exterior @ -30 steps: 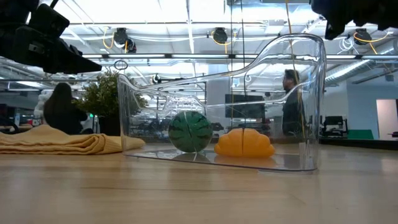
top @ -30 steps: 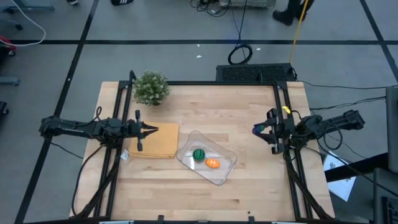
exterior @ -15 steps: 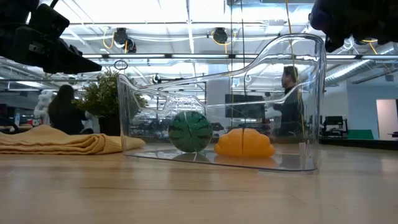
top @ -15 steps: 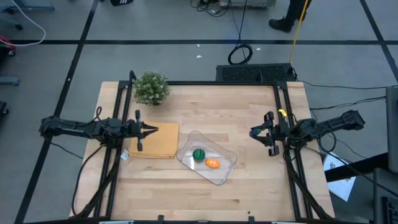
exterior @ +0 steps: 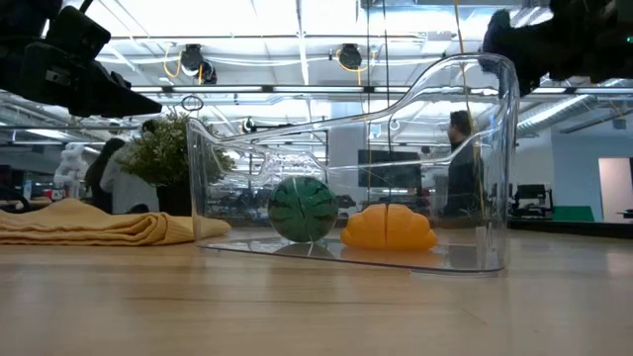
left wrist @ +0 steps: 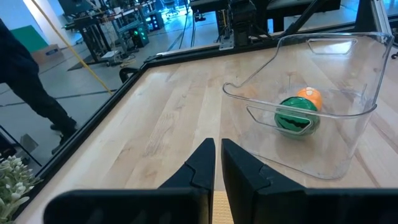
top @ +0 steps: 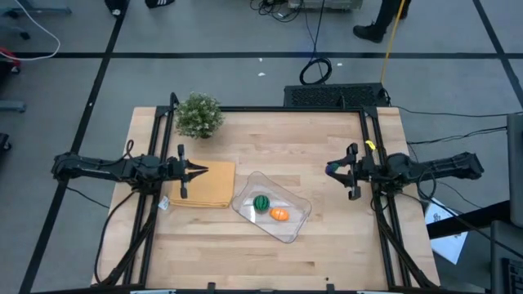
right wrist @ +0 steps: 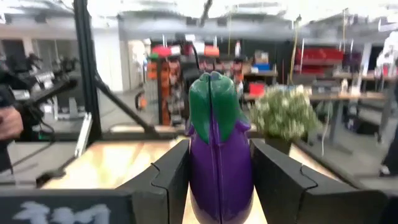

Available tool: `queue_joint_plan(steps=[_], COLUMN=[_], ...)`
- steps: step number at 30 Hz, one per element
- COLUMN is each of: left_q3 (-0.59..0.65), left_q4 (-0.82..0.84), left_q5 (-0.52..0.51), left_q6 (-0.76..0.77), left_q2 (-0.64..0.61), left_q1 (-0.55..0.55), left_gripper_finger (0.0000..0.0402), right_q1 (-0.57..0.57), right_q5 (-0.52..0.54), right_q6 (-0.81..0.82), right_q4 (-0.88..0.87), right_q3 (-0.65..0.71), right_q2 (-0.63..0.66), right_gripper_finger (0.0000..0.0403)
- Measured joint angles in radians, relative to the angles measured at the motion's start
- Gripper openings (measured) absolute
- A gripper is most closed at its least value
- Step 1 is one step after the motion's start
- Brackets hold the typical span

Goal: Pick and placing Produce into tupperware
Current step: Put the purple eggplant into the transparent bin

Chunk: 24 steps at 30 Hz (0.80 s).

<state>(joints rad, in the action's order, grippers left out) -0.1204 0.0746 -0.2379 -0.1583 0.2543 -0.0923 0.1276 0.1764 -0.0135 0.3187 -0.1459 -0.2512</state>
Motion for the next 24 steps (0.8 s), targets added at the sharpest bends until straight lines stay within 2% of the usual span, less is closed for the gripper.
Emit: queue_joint_plan(steps=[12,24], left_q3=[0.000,0.000], left_q4=[0.001,0.004], left_q5=[0.000,0.000], left_q6=[-0.005,-0.005], left_q2=[0.000,0.000], left_q1=[0.000,0.000], left_gripper_finger=[0.0033,0.0033], right_q1=[-0.009,-0.009], right_q5=[-0.022,-0.024], right_q6=[0.044,0.051], right_q4=[-0.139,-0.151], right_q3=[0.000,0.000], right_q2=[-0.001,0.000], right_gripper_finger=[0.0145,0.0145])
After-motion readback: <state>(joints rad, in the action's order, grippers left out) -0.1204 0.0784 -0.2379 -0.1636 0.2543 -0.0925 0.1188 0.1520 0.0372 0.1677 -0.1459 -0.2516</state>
